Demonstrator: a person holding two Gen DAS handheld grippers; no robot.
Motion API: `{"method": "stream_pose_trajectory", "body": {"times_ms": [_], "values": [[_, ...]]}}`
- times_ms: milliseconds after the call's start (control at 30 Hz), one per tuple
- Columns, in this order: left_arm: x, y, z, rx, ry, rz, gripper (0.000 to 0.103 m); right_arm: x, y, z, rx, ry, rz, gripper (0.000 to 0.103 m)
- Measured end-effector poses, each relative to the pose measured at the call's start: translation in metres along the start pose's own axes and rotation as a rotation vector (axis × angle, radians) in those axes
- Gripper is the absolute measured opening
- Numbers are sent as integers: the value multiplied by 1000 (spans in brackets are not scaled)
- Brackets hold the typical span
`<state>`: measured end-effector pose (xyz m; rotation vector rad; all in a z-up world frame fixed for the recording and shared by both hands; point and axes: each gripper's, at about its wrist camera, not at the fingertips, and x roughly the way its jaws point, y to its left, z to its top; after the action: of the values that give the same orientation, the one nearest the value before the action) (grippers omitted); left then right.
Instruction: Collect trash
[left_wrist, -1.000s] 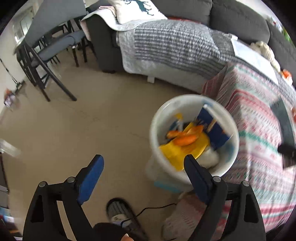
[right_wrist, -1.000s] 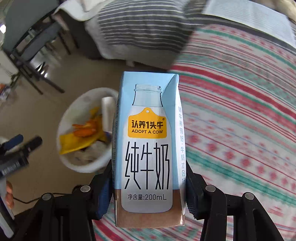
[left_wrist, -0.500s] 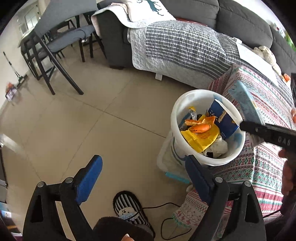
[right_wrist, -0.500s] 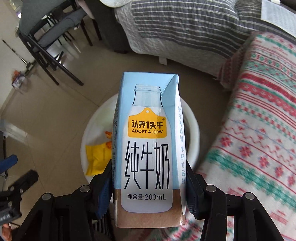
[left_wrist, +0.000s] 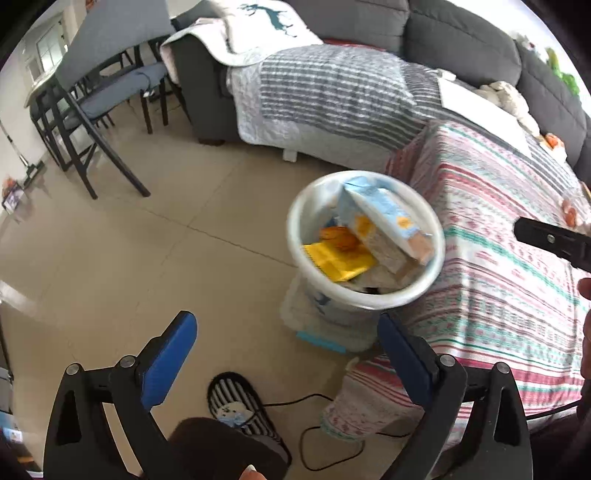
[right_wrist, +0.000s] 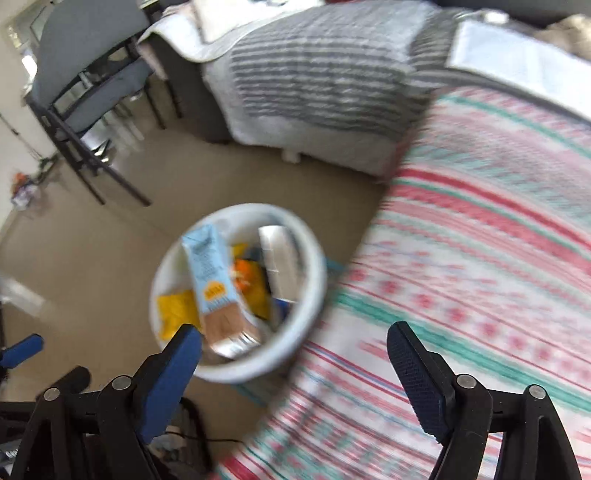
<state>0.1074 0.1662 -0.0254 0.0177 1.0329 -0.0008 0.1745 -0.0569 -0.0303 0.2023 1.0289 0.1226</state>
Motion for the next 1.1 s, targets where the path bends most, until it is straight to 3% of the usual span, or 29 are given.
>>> {"method": "stream_pose_trajectory", "body": {"times_ms": [333, 467, 567, 800, 1100], "values": [[-46, -68, -38, 65, -53, -60, 103, -103, -54, -83, 50, -72, -220, 99], [-65, -82, -47, 89, -74, -82, 103, -125, -66, -114, 104, -92, -248, 99], [-78, -86, -53, 99, -119, -58, 103, -139, -71, -134, 137, -110, -247, 99], [-79, -91, -59, 47, -127, -44, 103, -161, -69, -157, 163, -182, -272, 100], [-78, -114, -49, 78, -144, -13, 103, -164, -76, -149, 133, -200, -276, 101]]}}
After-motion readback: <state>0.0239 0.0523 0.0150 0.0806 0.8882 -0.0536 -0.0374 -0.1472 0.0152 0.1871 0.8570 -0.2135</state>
